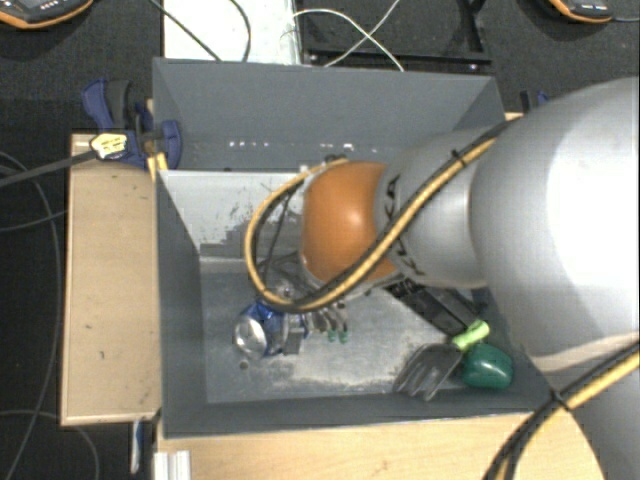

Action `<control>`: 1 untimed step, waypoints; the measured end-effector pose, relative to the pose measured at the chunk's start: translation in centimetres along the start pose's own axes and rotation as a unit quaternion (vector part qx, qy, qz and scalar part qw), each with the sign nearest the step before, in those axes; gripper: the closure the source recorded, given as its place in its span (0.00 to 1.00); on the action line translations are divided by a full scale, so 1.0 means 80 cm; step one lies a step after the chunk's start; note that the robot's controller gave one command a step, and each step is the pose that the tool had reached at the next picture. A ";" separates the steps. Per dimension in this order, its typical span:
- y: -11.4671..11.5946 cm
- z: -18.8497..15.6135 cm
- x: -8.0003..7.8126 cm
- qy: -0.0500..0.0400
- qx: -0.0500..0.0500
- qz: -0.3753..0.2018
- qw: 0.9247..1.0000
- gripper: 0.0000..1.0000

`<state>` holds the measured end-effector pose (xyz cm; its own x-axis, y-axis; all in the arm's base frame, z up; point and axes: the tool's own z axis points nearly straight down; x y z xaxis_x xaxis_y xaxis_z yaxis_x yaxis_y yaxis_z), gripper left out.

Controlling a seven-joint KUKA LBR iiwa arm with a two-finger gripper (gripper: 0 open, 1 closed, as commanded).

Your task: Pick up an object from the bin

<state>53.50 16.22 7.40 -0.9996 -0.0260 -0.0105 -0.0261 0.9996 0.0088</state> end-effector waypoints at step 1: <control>0.000 -0.003 0.001 0.000 0.000 0.000 1.000 1.00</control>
Offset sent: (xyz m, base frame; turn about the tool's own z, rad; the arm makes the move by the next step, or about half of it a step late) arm 0.0000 -0.0001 0.0807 0.0000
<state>53.43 16.21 7.64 -0.9996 -0.0255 -0.0098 -0.0255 0.9996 0.0089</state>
